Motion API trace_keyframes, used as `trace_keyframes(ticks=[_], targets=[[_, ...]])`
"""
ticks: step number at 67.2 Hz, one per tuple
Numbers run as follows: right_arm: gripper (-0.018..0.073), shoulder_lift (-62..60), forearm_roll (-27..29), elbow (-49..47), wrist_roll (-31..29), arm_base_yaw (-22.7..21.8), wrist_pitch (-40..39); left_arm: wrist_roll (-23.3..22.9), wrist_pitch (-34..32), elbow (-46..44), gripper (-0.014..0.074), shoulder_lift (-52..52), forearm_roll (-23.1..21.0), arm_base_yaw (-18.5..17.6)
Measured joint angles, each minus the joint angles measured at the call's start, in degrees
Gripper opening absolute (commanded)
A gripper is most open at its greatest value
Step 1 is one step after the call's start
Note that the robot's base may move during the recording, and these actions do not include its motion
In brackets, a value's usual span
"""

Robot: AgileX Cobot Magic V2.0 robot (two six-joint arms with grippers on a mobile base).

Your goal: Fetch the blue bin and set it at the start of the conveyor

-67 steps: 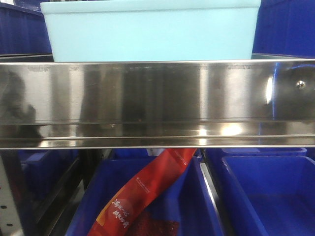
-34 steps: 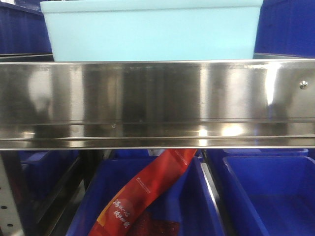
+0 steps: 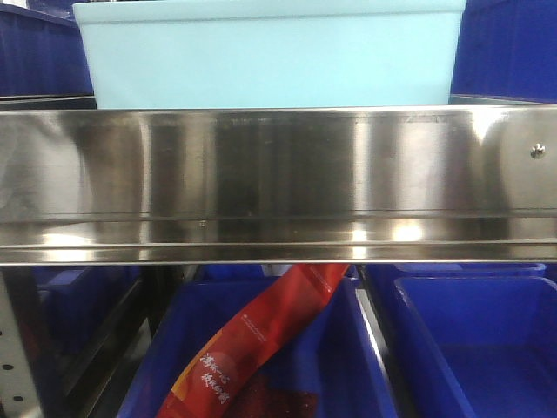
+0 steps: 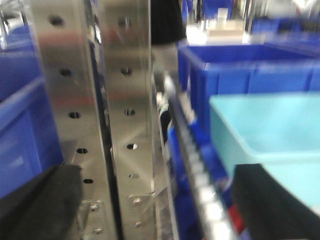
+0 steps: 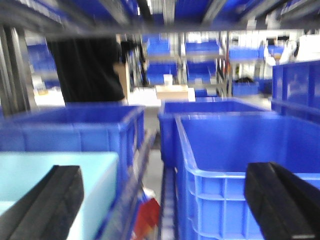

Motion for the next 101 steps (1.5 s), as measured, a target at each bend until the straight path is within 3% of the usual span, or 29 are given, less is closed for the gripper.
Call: trace_keyframes(ticks=[6,15,20,26,40,51,62,80,101], targets=[[0.0561,4.3,0.0,-2.2,-2.0,0.8,1.0,3.5,2.0,-2.6,0.0582,4.9,0.0,-3.9],[0.0561,12.2,0.0,-8.1,-3.6,5.2,4.7,4.7,4.8,-9.8,0.0582,13.2,-1.7,-13.7],[0.0561,16.3,0.0,-11.6,-3.8,8.2,7.2,3.0,6.5,-14.1,0.0582,18.0,-2.6,-18.2],[0.0561,23.0,0.1,-17.3,-3.8,11.3,11.6,-1.4,8.5,-20.0,0.0582,24.9,-3.1,-20.1],[0.0561,42.4,0.2,-37.8,-2.2,12.6,28.2,-8.5,18.8,-37.8,0.0582,40.8,-2.2,-20.3],[0.0561,58.0,-2.5,-57.3,2.4,12.7,44.4,-12.3,34.7,-55.4,0.0582,54.2,2.4,-20.5],[0.0561,70.1,-4.7,-70.8,5.6,13.3,48.9,-13.2,40.1,-66.6,0.0582,64.5,3.9,-18.6],[0.0561,81.3,-4.7,-74.3,7.7,13.9,49.6,-13.8,41.2,-68.9,0.0582,73.6,4.3,-15.2],[0.0561,89.2,-1.5,-74.3,7.8,13.9,49.8,-13.8,41.4,-69.0,0.0582,80.1,4.2,-14.0]])
